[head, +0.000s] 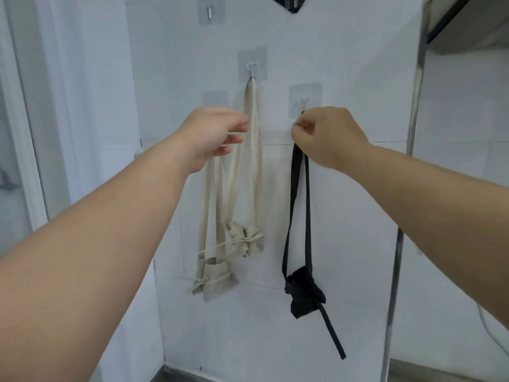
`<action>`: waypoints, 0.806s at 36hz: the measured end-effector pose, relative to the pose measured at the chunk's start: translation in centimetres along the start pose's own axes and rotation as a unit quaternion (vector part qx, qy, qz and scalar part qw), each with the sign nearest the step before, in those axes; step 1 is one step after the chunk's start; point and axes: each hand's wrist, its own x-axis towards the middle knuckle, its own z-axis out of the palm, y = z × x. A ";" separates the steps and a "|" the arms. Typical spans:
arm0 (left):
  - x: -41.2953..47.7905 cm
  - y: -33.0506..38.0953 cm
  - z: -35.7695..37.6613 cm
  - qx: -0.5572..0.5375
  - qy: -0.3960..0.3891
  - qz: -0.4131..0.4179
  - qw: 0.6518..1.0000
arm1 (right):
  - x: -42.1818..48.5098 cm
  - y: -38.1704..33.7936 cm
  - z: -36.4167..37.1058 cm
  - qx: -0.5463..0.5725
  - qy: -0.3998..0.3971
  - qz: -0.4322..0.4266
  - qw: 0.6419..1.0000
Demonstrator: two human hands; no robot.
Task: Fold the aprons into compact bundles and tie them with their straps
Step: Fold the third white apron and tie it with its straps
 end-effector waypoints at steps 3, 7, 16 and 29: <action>-1.5 -0.5 2.0 0.002 -0.017 -0.008 1.000 | -1.8 1.0 -0.6 0.046 -0.004 0.037 0.998; -3.5 -0.5 5.9 -0.019 -0.039 -0.022 0.999 | -5.0 2.9 -2.4 0.098 -0.011 0.091 0.991; -11.7 2.3 24.1 -0.106 -0.150 -0.045 0.982 | -19.7 14.5 -13.5 0.036 -0.055 0.221 0.973; -30.0 7.5 54.9 -0.180 -0.386 -0.089 0.900 | -42.7 31.4 -38.1 -0.170 -0.100 0.405 0.893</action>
